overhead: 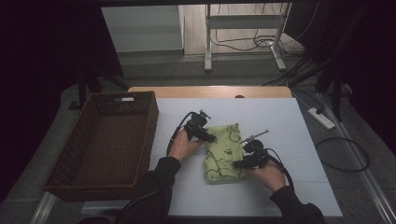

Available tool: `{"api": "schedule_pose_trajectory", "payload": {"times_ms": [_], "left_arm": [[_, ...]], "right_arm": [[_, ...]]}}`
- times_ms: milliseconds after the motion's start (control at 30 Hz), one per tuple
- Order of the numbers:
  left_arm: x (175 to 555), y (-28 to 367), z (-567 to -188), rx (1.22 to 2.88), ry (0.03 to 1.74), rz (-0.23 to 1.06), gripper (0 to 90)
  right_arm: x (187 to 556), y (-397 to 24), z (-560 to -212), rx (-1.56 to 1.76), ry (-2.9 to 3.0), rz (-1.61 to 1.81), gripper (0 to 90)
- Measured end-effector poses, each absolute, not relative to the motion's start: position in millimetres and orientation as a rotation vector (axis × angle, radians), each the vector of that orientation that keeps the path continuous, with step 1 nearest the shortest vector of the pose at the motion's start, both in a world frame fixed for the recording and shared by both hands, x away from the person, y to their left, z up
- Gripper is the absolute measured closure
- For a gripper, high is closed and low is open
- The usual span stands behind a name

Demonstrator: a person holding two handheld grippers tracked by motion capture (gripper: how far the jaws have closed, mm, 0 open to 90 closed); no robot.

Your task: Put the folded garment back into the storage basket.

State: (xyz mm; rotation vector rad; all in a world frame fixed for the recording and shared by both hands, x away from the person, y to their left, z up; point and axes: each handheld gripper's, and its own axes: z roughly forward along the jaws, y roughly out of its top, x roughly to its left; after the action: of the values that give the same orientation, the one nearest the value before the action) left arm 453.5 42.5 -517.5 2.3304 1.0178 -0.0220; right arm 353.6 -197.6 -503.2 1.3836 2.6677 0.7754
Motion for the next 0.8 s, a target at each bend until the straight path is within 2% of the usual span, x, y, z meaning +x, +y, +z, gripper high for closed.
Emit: {"api": "schedule_pose_trajectory", "payload": {"times_ms": [33, 133, 167, 333, 800], "left_arm": [[453.7, 44.9, -519.1, 2.299, 1.023, -0.069, 56.2], [455.0, 47.8, -520.7, 2.274, 1.020, -0.119, 61.0], [455.4, 48.3, -521.6, 2.258, 1.025, -0.153, 67.6], [454.4, 46.1, -518.8, 2.265, 1.022, -0.134, 78.3], [446.0, 29.3, -503.0, 2.410, 0.928, 0.085, 80.9]], "right_arm": [[353.5, -198.1, -503.6, 1.402, 2.684, 0.810, 69.0], [353.9, -198.4, -503.7, 1.410, 2.694, 0.824, 73.8], [354.1, -198.4, -503.5, 1.416, 2.698, 0.840, 78.0], [355.0, -198.2, -502.2, 1.416, 2.707, 0.836, 80.7], [350.7, -194.8, -492.6, 1.352, 2.708, 0.852, 81.5]]}}
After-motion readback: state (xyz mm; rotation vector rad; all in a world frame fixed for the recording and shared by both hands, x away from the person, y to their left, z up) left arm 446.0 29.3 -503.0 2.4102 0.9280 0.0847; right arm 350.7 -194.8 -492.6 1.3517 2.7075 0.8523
